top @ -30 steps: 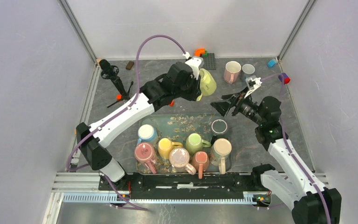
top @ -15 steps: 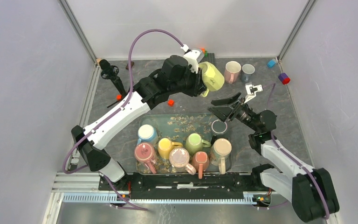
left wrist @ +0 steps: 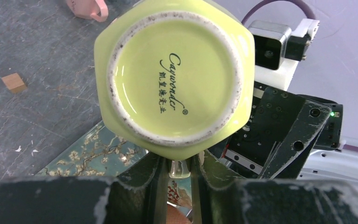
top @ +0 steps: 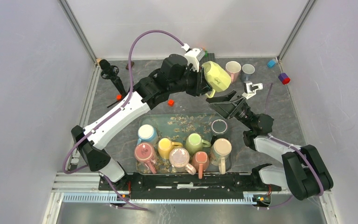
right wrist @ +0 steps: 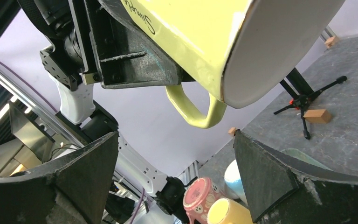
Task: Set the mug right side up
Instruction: Turn over the cup on the tray.
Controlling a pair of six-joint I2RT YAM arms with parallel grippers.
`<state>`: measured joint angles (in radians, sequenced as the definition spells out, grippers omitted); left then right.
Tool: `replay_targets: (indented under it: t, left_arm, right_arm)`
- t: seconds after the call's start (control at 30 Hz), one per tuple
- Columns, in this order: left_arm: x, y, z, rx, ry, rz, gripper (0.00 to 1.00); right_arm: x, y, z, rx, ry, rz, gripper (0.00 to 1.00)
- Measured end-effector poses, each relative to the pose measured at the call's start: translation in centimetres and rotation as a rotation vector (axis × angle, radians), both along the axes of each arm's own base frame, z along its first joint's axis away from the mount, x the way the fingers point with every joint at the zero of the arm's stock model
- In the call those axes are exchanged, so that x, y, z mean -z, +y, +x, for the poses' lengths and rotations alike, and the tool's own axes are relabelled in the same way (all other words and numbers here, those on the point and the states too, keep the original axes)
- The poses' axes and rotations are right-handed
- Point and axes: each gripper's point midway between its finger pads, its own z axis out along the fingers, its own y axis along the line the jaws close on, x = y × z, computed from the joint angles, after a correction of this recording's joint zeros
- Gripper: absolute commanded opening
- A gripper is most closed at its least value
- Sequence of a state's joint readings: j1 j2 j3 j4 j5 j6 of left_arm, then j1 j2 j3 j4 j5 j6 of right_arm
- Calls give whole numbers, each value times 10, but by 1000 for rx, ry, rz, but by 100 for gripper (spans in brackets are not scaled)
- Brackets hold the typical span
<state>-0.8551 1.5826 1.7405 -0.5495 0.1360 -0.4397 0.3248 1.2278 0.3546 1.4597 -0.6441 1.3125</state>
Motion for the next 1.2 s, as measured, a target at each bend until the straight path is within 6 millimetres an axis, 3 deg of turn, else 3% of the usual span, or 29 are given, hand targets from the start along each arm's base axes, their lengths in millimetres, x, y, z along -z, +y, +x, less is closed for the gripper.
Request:
replay_targets:
  t: [0.47,0.8,1.07,1.2]
  left_arm:
    - [-24,-11,-11,47,23,-131,2]
    - [-31,-9,-16,59,34,-186,2]
    - [-28,-10,-16,63,58,-208,2]
    - [-31,-9,-14,63,55,-219,2]
  right_arm:
    - [-26,2,7,3,12,90,96]
    - [-37,0,20,23,58,154,81]
    - [-45,1,19,18,47,170,65]
    - [-46,2,17,13,44,173,61]
